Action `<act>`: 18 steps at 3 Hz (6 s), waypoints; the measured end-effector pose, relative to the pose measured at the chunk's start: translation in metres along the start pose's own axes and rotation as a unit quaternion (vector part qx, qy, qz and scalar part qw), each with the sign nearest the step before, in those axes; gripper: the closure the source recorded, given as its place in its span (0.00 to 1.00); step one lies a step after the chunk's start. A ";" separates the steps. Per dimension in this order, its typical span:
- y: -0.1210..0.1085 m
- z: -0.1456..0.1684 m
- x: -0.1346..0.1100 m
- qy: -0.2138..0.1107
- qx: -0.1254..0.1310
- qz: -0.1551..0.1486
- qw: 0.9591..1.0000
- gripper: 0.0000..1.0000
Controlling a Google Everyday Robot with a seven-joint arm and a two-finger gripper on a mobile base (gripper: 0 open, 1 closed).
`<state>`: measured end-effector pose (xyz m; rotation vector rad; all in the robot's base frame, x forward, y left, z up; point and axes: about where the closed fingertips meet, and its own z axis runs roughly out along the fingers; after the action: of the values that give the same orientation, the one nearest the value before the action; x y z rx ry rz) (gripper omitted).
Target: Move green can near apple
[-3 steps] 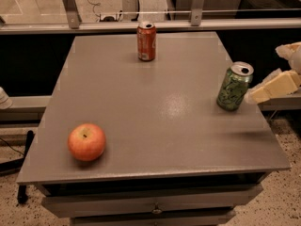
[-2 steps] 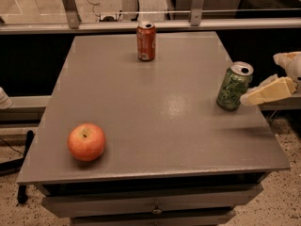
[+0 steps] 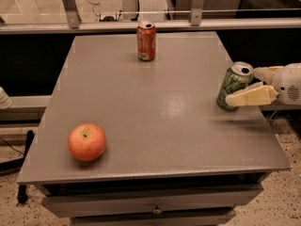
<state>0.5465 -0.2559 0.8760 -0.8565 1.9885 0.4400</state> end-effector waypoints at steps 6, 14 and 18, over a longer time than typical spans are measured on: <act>0.225 0.103 -0.058 -0.054 -0.295 -0.046 0.953 1.00; 0.326 0.159 -0.080 -0.089 -0.371 -0.212 0.900 0.00; 0.206 0.159 -0.103 -0.048 -0.331 -0.302 0.893 0.00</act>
Offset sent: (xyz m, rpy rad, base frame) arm -0.0089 0.0622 -0.0330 0.1461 0.0855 0.0982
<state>0.5304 0.0234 0.8732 -1.7670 1.3616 0.7813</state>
